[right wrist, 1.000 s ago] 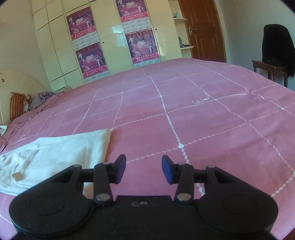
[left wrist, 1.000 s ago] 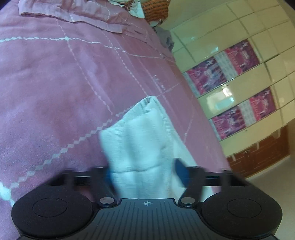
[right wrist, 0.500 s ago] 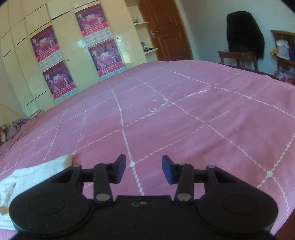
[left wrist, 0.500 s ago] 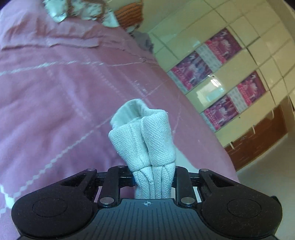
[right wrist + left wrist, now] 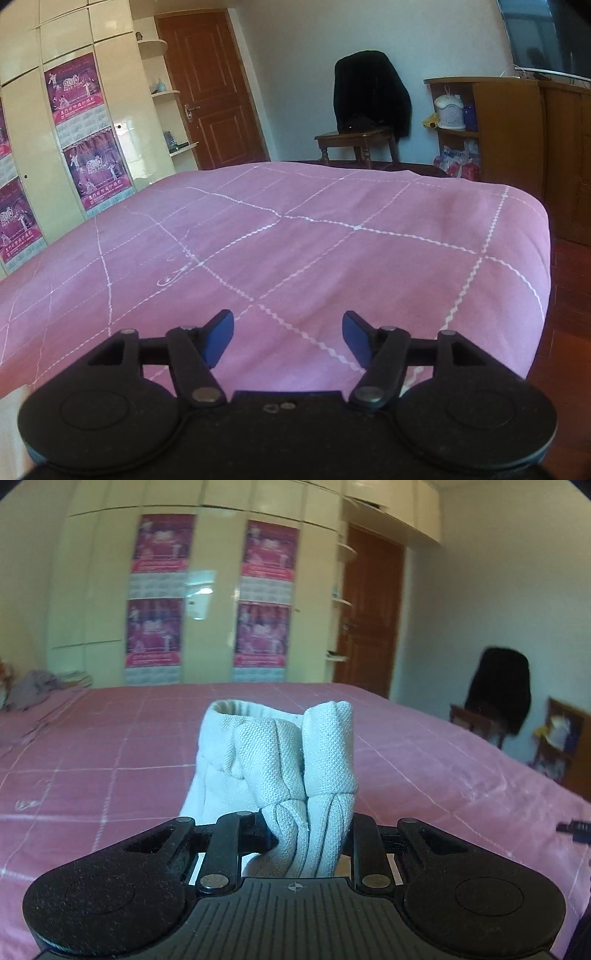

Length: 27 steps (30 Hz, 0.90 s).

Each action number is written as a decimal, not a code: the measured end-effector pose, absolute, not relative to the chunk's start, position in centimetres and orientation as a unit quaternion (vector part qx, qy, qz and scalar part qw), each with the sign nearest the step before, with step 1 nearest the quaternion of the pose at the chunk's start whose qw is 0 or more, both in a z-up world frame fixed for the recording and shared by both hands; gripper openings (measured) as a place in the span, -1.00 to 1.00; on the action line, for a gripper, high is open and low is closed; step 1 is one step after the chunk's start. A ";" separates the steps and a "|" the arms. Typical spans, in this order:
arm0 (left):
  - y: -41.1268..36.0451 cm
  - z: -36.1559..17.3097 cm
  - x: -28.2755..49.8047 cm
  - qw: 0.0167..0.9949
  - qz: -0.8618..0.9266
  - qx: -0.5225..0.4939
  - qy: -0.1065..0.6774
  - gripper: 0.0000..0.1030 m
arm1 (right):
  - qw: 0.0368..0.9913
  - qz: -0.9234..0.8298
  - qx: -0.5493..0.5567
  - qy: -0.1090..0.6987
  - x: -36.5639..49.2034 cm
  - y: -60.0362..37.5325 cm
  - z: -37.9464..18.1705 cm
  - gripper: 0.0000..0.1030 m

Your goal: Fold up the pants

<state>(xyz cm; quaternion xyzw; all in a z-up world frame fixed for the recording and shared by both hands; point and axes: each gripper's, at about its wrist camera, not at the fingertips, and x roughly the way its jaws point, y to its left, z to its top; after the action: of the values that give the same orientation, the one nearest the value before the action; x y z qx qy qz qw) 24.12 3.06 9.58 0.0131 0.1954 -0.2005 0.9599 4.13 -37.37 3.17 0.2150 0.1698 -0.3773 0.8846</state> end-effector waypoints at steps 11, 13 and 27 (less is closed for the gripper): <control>-13.3 7.8 19.5 0.892 -0.300 0.236 0.243 -0.58 | 0.845 -0.384 0.345 0.138 1.0 -40.1 1.6 0.31; -14.9 7.1 18.5 0.877 -0.303 0.268 0.258 -0.57 | 0.848 -0.384 0.337 0.139 1.2 -39.7 1.6 0.32; -17.8 6.2 11.9 0.866 -0.275 0.309 0.280 -0.41 | 0.848 -0.380 0.344 0.136 0.9 -40.2 1.4 0.34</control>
<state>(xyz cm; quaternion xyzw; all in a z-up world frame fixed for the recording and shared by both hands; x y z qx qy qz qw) 11.89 -17.76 6.16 0.3094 0.2797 -0.2753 0.8662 0.89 -40.18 1.36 0.3441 0.1359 -0.3797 0.8479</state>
